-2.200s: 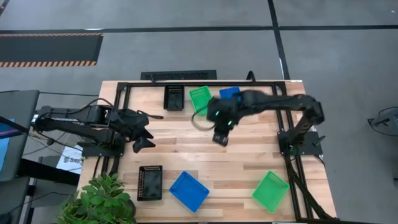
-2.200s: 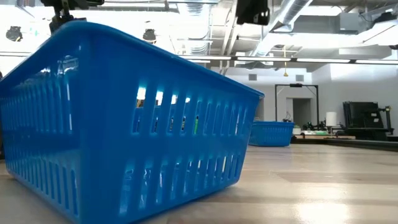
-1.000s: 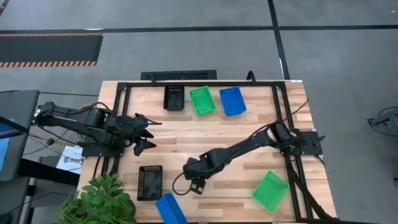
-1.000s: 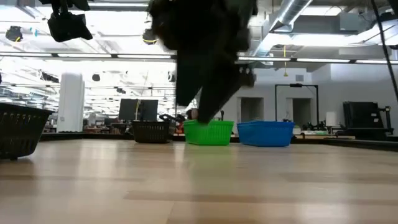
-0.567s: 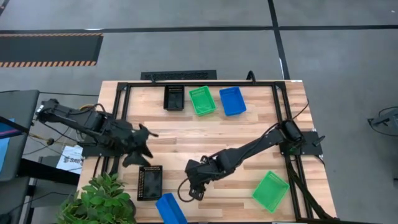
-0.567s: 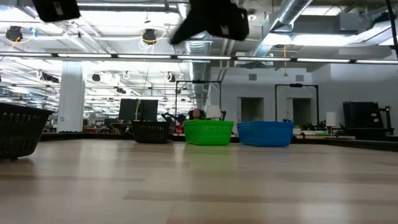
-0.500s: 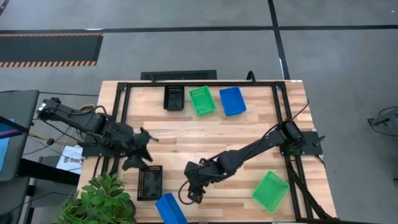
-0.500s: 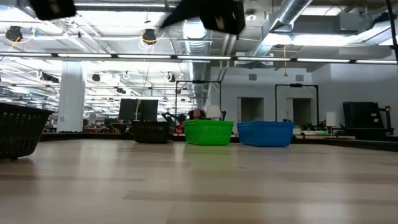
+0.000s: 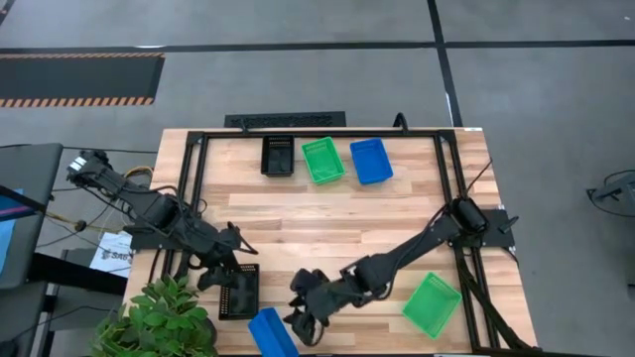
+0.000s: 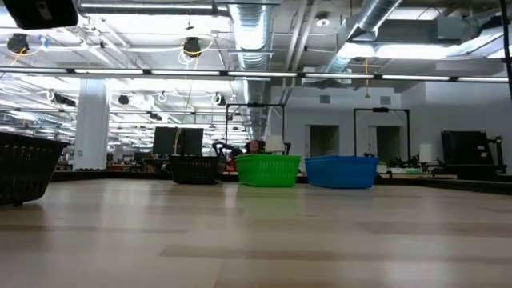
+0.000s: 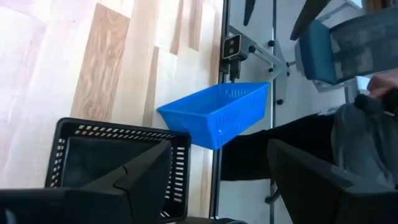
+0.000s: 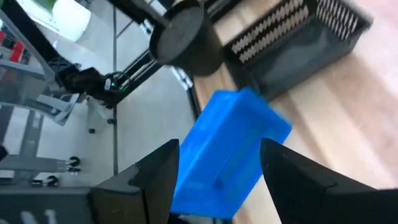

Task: Stack baskets by color
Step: Stack the bottom blue bin on top of the top blue bins

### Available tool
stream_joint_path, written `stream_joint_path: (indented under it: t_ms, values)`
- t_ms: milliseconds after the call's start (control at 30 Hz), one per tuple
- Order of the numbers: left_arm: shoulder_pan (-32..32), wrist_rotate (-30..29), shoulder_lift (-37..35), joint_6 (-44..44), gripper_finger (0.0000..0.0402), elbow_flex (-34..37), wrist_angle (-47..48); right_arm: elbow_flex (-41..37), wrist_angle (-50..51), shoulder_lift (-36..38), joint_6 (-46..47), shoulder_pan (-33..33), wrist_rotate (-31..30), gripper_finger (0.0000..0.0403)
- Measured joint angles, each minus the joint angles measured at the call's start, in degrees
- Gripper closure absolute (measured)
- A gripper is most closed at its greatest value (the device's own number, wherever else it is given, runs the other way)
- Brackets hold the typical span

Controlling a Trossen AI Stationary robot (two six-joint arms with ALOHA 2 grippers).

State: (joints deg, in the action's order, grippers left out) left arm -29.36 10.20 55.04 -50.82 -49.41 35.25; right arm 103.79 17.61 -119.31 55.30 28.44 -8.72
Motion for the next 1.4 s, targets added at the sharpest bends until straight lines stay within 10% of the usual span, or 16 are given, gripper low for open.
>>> stream_joint_path:
  t_ms: [1400]
  values:
    - [0.0, -0.4, -0.1, 4.8, 0.0145, 0.0, 0.0, 0.1, -13.4, -9.4, 10.7, 3.0, -6.7, 0.0159]
